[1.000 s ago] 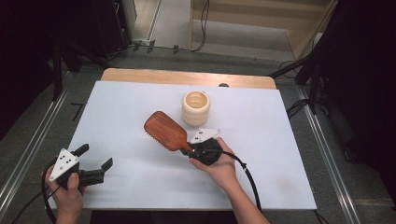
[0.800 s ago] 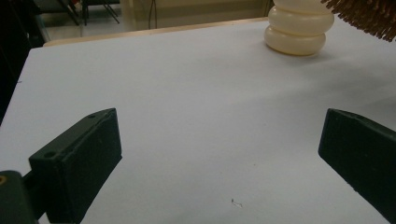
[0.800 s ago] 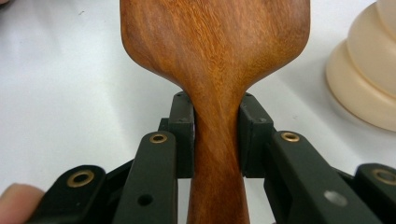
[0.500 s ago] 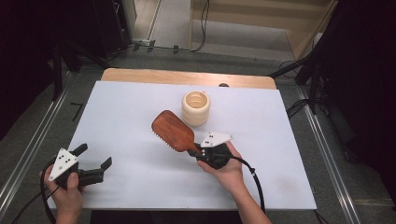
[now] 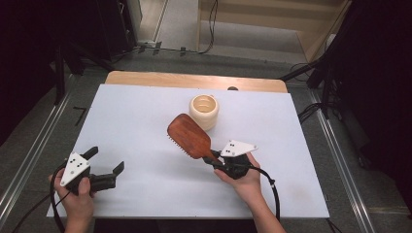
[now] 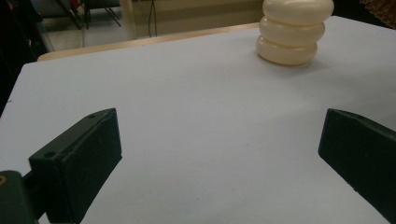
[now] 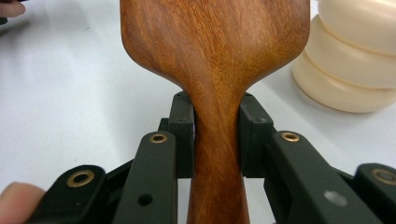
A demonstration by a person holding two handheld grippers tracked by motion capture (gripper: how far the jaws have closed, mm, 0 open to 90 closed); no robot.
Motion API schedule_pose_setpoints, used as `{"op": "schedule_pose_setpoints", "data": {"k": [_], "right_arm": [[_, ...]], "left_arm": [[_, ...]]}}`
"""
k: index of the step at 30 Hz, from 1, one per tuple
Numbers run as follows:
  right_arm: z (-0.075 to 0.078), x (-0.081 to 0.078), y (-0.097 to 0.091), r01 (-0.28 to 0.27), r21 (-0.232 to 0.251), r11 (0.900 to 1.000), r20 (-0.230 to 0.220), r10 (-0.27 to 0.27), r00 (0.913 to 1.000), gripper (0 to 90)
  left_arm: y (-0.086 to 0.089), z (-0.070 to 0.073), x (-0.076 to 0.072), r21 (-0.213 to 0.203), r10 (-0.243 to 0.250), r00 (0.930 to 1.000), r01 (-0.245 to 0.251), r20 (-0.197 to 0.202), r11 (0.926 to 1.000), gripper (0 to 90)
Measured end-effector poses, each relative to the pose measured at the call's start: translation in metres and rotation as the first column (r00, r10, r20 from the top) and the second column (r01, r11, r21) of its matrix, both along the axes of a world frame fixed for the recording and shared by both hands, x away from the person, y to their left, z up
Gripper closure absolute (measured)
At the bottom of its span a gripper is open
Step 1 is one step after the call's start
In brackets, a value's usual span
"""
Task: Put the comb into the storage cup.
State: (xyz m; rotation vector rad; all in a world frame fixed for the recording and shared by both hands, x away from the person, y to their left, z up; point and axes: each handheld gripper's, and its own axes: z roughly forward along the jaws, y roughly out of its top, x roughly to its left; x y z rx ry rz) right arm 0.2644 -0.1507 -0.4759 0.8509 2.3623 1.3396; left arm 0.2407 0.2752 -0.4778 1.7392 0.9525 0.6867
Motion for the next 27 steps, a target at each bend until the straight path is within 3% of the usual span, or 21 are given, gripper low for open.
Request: {"op": "schedule_pose_setpoints", "data": {"k": [5,11,17,23,27], "right_arm": [[-0.003,-0.003,-0.007,-0.002,0.015,0.9999,0.018,0.002,0.9998,70.0],[-0.004,-0.006,-0.011,0.004,0.031,0.9995,0.026,-0.005,0.9997,69.9],[-0.007,-0.008,-0.015,0.019,0.039,0.9990,0.029,-0.020,0.9994,69.9],[-0.009,-0.010,-0.015,0.021,0.047,0.9987,0.030,-0.022,0.9993,69.9],[-0.010,-0.011,-0.014,0.015,0.044,0.9989,0.035,-0.016,0.9993,70.0]], "left_arm": [[-0.016,0.007,-0.002,0.015,-0.028,0.9996,0.028,0.005,0.9995,0.0],[-0.038,0.015,-0.003,0.027,-0.095,0.9954,0.095,0.007,0.9951,0.0],[-0.057,0.023,-0.001,0.026,-0.116,0.9931,0.116,0.015,0.9929,0.0],[-0.071,0.031,0.003,0.009,-0.164,0.9861,0.164,0.024,0.9864,0.0],[-0.082,0.035,0.006,-0.001,-0.210,0.9772,0.210,0.029,0.9776,0.0]]}}
